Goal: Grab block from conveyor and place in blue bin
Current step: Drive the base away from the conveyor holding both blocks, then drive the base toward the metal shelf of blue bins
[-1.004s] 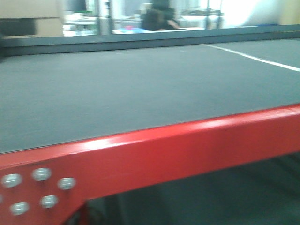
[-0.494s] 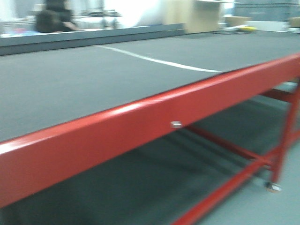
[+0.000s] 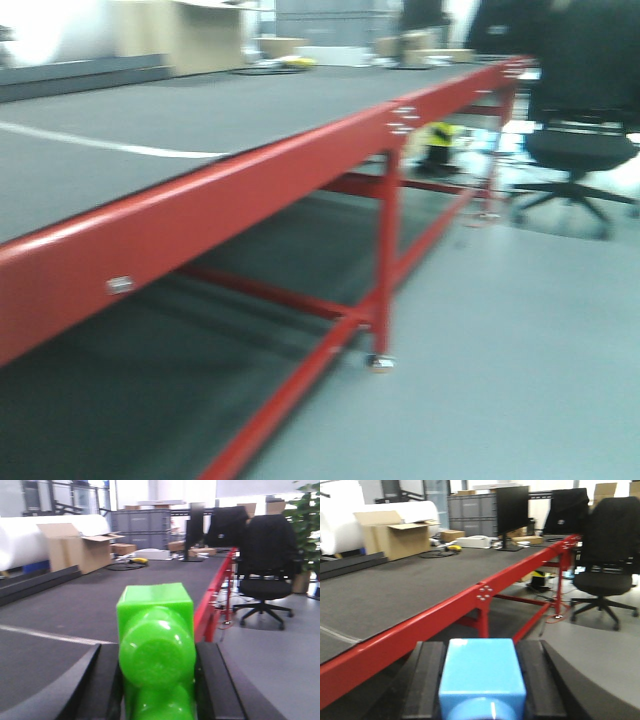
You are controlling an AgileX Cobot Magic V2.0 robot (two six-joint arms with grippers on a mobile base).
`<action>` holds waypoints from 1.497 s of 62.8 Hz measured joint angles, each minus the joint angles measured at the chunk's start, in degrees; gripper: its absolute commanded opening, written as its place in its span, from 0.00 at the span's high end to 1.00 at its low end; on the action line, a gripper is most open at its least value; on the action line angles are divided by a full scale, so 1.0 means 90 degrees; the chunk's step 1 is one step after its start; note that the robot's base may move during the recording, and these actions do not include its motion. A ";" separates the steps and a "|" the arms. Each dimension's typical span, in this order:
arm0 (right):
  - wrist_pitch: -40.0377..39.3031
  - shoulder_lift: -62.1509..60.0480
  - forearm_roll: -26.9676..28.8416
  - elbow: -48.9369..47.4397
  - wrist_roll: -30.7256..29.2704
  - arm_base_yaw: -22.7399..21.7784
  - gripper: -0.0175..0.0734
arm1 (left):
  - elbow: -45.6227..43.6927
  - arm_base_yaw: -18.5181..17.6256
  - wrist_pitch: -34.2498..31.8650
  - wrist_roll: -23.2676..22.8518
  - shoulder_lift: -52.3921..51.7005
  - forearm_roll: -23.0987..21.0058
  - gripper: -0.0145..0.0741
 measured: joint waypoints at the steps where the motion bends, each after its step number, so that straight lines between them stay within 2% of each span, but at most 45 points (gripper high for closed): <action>1: 0.0000 0.0000 0.0000 0.0000 0.0000 0.0000 0.99 | 0.0000 0.0000 0.0000 0.0000 0.0000 0.0000 0.96; 94: 0.0000 -0.0029 0.0000 0.0000 0.0000 0.0000 0.99 | 0.0000 0.0000 0.0013 0.0000 0.0000 0.0000 0.96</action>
